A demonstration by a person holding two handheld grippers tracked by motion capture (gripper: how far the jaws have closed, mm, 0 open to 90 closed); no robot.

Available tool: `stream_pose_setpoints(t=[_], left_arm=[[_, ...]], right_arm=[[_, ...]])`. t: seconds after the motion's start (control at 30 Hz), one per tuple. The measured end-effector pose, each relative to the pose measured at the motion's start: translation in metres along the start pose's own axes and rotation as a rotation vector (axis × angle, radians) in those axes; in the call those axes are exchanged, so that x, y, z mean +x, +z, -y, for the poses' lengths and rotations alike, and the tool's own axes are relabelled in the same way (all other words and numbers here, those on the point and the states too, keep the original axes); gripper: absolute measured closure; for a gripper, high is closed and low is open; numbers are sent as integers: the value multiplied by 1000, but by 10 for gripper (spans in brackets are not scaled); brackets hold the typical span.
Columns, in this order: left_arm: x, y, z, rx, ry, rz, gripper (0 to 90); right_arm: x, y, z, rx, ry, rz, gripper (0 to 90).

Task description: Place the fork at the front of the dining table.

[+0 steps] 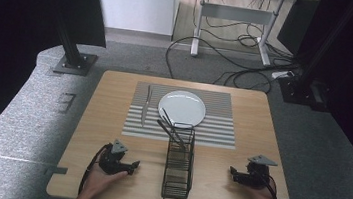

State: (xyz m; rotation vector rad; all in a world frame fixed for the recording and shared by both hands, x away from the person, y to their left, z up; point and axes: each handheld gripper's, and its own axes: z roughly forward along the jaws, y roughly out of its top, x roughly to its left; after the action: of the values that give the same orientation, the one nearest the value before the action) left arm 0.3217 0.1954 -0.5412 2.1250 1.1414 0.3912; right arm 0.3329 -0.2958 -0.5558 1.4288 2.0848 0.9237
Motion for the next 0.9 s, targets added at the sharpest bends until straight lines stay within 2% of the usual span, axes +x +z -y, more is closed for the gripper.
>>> stream_pose_setpoints(t=[0.23, 0.53, 0.67, 0.9], left_arm=[[-1, 1, -1, -2, 2, 1, 210], [-4, -14, -8, -48, -18, 25, 175], [-8, -21, -14, -80, -14, 41, 169], [-19, -42, -30, -157, 24, 64, 165]], right_arm=[[2, -2, 1, -9, -9, 9, 128], [1, -5, 4, -10, -2, 1, 149], [2, -7, 6, -10, -6, -5, 152], [1, -8, 7, -10, -4, -6, 151]])
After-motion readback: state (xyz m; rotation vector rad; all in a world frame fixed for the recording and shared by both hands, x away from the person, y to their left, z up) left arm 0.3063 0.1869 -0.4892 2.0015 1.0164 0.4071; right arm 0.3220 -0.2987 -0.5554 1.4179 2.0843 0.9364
